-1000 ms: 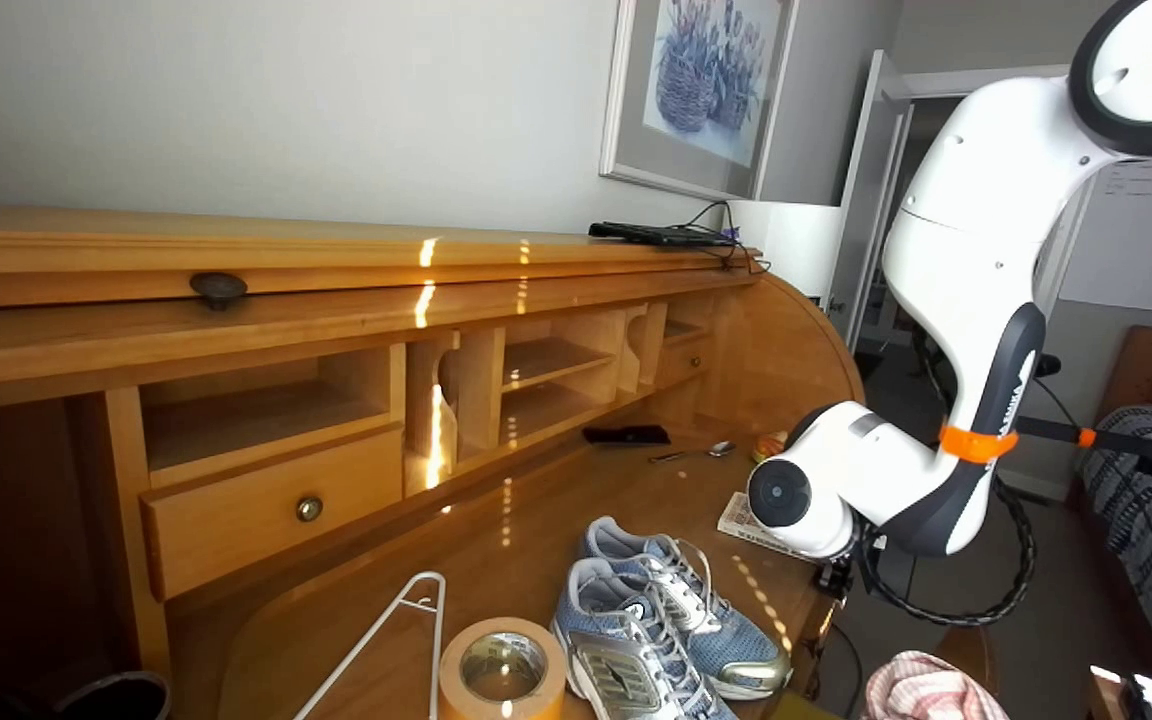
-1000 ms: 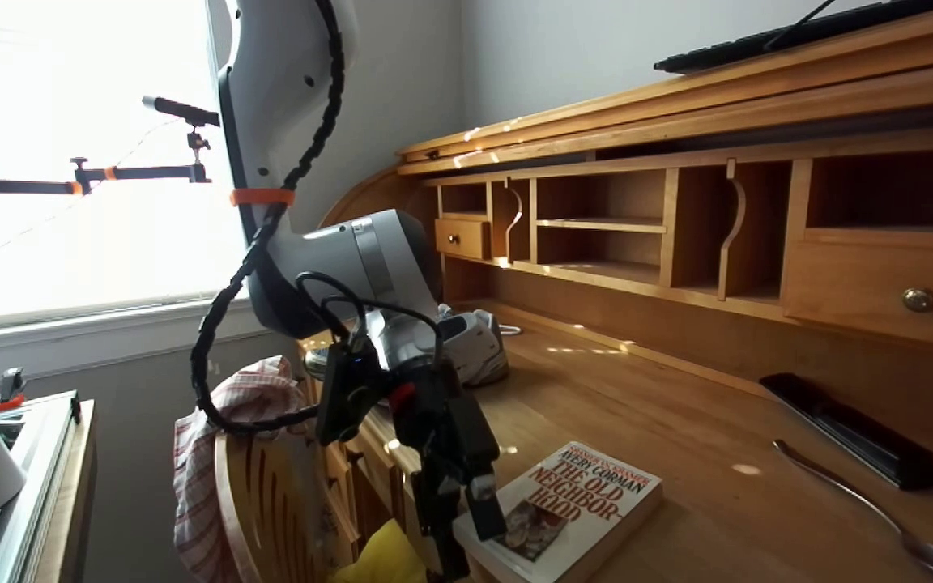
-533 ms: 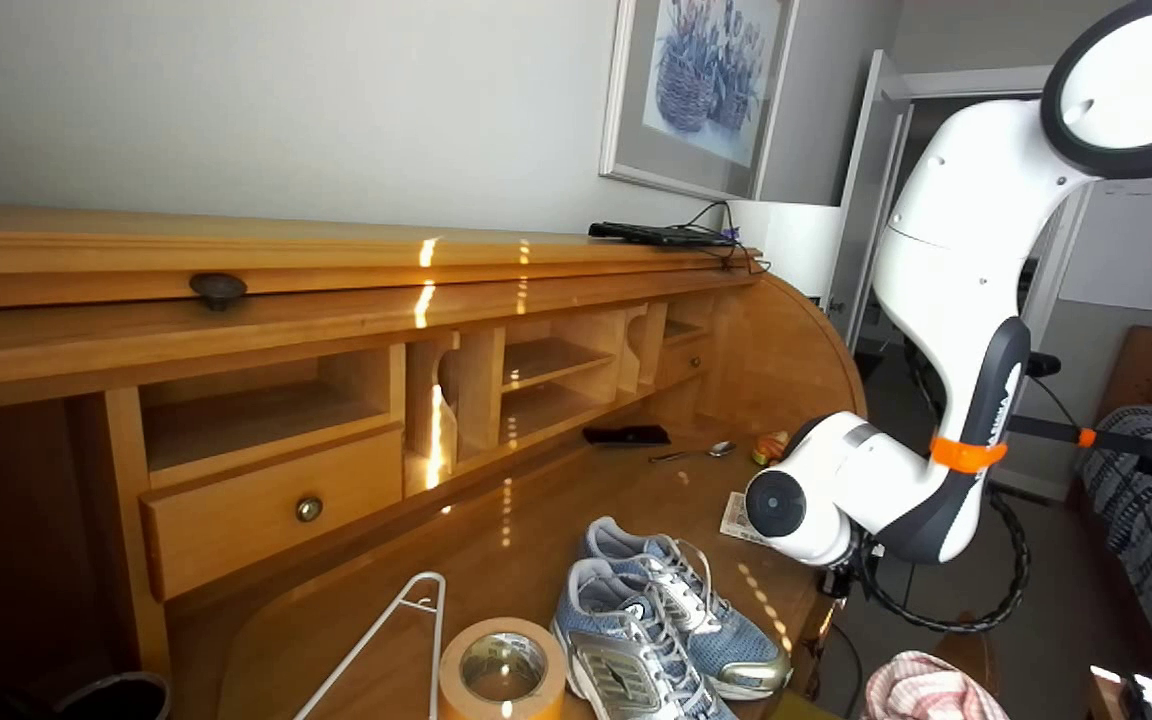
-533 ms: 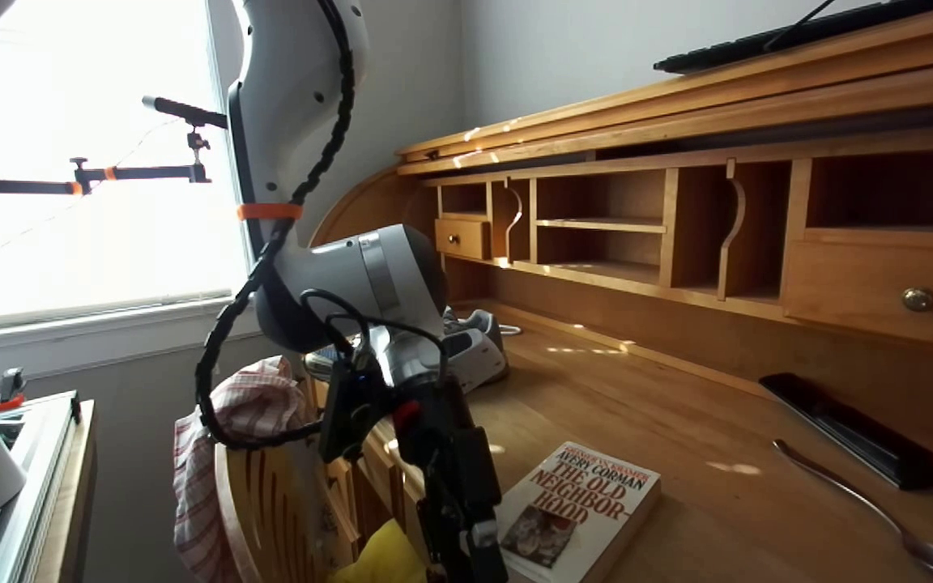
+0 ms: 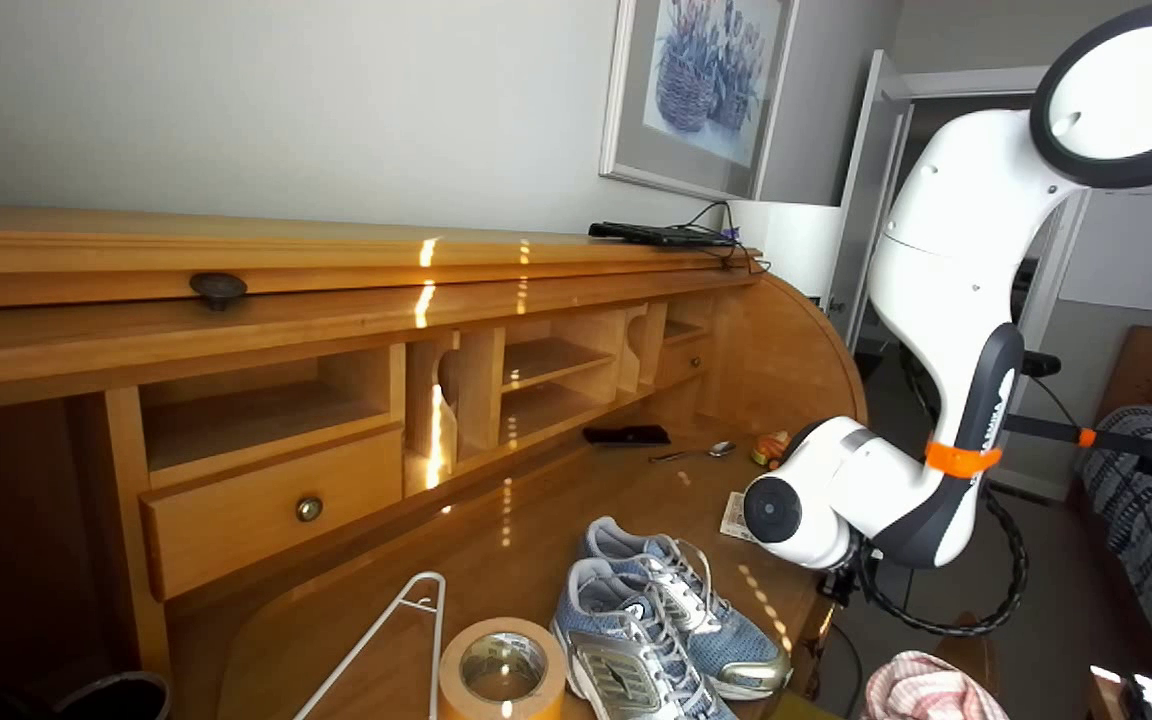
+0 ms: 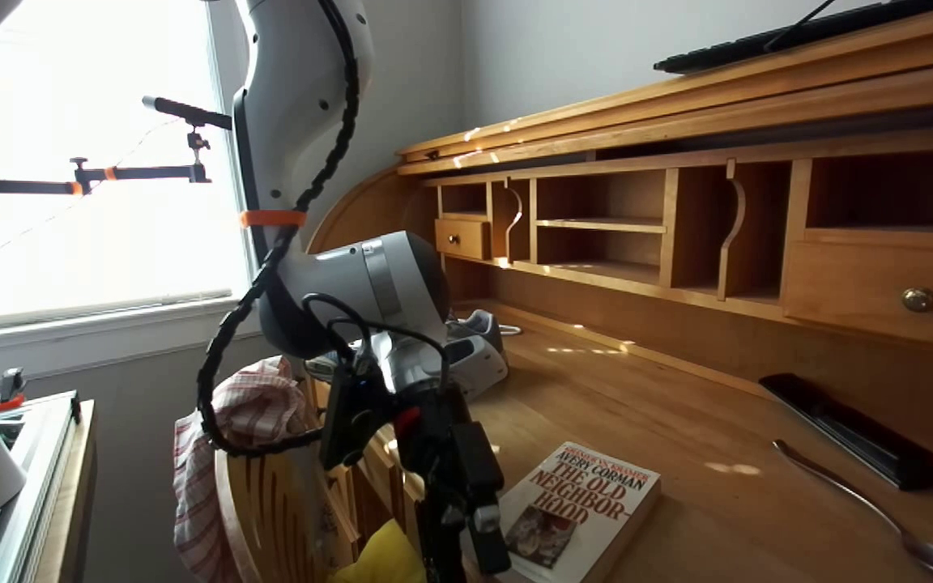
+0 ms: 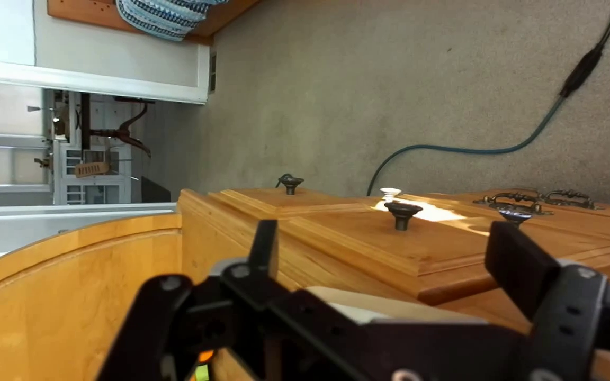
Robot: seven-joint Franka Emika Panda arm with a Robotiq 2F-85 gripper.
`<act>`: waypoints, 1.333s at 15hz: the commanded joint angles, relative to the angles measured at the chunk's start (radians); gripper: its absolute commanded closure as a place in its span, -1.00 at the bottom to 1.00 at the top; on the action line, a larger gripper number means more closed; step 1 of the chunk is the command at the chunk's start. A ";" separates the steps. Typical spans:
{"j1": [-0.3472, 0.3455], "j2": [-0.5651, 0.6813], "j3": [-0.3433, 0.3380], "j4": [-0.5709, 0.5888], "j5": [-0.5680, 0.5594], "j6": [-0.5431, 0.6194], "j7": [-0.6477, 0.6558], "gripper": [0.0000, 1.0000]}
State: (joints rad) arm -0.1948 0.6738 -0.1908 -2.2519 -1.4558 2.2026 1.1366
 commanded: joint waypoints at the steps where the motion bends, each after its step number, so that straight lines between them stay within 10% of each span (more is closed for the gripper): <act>1: -0.002 -0.030 0.042 -0.018 0.031 -0.024 -0.014 -1.00; 20: 0.004 -0.078 0.072 -0.020 0.096 -0.042 -0.059 -1.00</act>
State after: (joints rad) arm -0.1900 0.6169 -0.1271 -2.2831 -1.3824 2.1594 1.0970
